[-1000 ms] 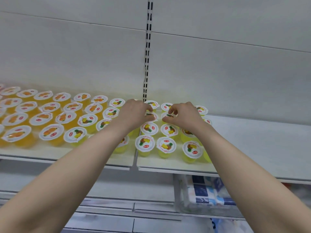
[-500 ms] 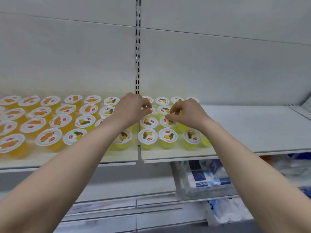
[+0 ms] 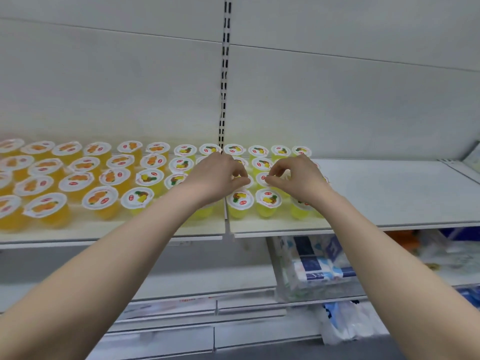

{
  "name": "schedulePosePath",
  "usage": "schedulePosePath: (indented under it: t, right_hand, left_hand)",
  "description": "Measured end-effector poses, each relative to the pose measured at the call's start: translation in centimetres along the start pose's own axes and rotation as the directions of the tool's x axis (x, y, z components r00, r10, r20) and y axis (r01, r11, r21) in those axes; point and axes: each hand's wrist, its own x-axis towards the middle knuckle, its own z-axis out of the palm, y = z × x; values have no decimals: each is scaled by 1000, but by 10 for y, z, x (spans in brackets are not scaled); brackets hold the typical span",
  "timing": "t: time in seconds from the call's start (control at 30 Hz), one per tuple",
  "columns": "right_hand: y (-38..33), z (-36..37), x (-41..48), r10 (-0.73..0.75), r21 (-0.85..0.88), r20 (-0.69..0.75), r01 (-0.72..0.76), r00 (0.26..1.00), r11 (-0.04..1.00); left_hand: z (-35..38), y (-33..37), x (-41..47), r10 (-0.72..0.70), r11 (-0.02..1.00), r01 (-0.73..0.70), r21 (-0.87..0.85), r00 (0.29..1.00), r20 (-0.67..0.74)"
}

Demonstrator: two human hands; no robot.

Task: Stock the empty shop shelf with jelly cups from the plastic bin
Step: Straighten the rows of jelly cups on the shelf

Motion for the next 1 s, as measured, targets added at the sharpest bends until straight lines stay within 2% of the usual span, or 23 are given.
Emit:
schedulePosePath:
  t: [0.1, 0.2, 0.3, 0.47, 0.6, 0.83, 1.0]
  right_hand:
    - [3, -6, -15, -80, 42, -36, 82, 996, 996]
    - [4, -10, -31, -126, 19, -12, 126, 992, 992]
    - [3, -7, -42, -184, -60, 10, 184, 983, 981]
    - [0, 4, -49, -227, -261, 50, 232, 973, 937]
    - [-1, 9, -53, -208, -252, 18, 206, 978, 946]
    - [1, 6, -57, -203, -299, 36, 204, 979, 932]
    - [-13, 7, -49, -244, -228, -49, 227, 969, 947]
  left_hand:
    - [-6, 8, -14, -25, 999, 25, 39, 1000, 19]
    - [-5, 17, -27, -46, 989, 40, 145, 998, 45]
    - [4, 24, -38, -52, 970, 43, 239, 998, 31]
    - [21, 32, -47, -77, 948, 92, 304, 995, -60]
    - [26, 38, -50, -132, 950, 155, 271, 986, -101]
    - [30, 39, -56, -156, 963, 177, 203, 981, -118]
    - [16, 18, -79, -171, 962, 207, 176, 964, -202]
